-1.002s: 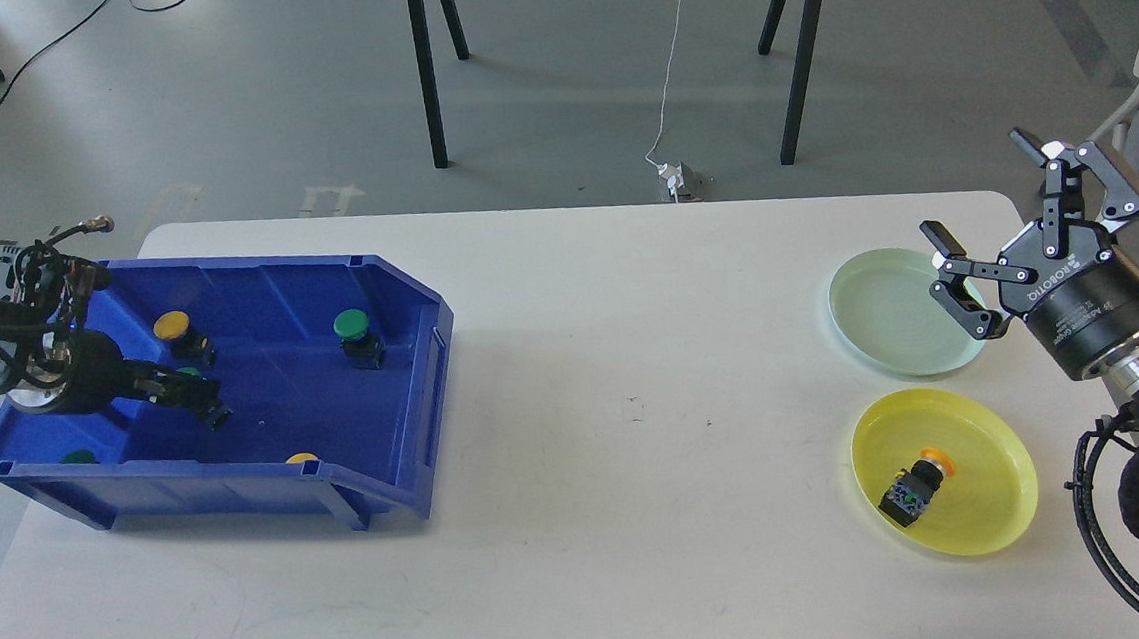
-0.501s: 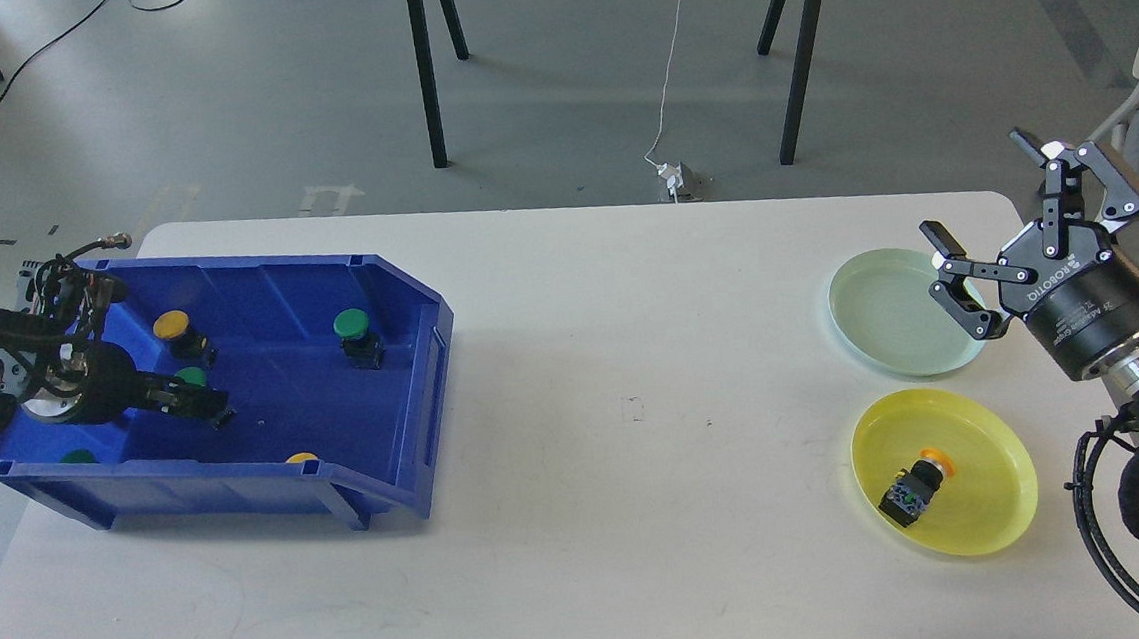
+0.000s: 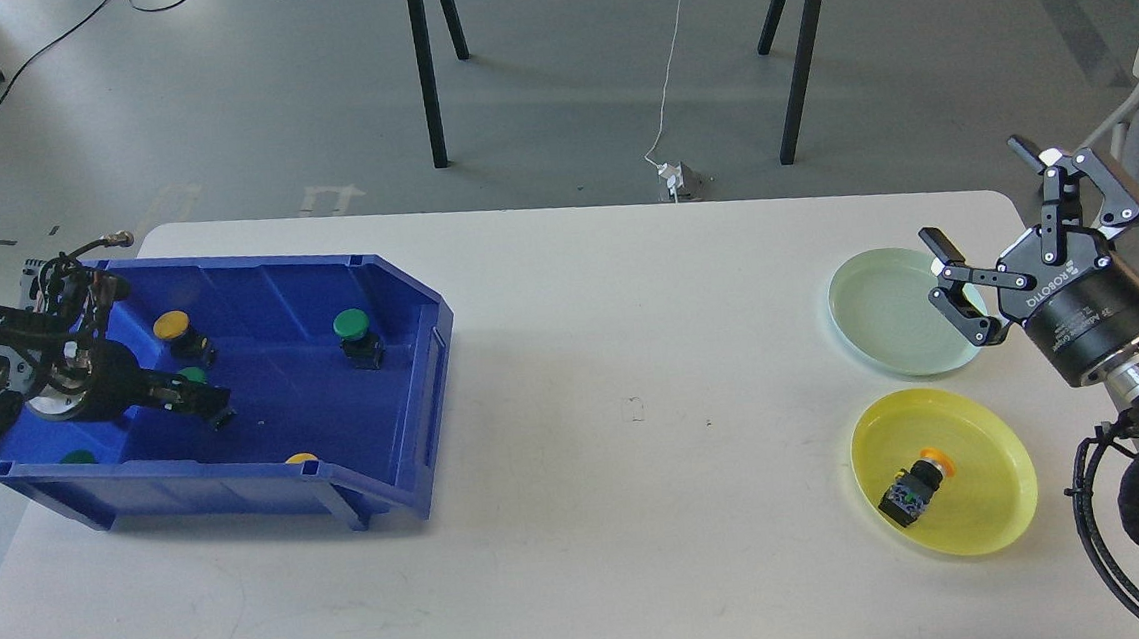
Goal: Pass button and place on color plate
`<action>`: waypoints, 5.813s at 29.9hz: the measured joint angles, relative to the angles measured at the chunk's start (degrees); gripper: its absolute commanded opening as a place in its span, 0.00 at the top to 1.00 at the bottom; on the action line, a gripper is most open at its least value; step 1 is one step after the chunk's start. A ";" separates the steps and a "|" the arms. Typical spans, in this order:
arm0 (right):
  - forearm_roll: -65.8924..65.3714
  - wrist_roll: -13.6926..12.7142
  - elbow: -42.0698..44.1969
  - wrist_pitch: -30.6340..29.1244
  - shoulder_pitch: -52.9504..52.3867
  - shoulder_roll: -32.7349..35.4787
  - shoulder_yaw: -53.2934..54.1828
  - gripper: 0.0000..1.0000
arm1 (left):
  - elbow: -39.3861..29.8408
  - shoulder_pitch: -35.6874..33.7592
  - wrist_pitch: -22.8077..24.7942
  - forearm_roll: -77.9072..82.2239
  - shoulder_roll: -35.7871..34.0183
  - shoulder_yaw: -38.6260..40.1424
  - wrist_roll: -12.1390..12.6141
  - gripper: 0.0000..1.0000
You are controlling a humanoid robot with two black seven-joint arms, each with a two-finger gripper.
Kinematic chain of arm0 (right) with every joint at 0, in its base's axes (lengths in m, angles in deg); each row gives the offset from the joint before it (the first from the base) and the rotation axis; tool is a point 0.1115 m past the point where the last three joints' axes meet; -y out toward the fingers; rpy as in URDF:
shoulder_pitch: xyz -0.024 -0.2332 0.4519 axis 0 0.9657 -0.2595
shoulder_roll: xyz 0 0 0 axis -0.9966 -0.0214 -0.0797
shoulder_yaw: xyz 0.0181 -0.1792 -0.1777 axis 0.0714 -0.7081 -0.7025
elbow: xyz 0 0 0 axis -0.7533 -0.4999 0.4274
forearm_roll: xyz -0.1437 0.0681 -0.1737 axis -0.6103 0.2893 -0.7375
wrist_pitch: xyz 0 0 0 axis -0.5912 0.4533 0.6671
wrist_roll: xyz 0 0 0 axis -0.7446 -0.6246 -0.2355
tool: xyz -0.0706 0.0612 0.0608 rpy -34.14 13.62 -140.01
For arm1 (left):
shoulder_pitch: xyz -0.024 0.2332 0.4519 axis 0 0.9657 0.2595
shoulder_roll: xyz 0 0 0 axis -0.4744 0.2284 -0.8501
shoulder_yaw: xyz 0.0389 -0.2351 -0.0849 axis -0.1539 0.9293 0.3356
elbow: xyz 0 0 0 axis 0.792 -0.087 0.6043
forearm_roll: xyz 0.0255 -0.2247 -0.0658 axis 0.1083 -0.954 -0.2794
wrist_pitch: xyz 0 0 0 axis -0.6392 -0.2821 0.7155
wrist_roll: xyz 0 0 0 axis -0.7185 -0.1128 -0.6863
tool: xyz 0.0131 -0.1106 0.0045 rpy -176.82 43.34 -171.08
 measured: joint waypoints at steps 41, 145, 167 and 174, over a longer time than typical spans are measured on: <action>0.00 0.36 0.27 0.01 1.48 0.00 0.51 0.02 | -11.33 -4.35 -0.02 -0.35 -6.85 -3.56 0.00 0.85; 0.00 0.44 0.80 0.01 3.13 -0.08 0.56 0.02 | 5.70 -2.33 -1.05 -7.43 5.78 -3.06 -0.01 0.68; 0.00 0.44 0.80 0.01 3.22 -0.08 0.41 0.02 | -1.56 -2.35 -0.01 -7.50 2.61 -2.86 -0.02 0.87; -0.07 0.38 0.87 0.00 3.22 -1.09 0.29 0.02 | -19.33 -3.14 0.02 -9.90 -9.75 -0.36 0.02 0.87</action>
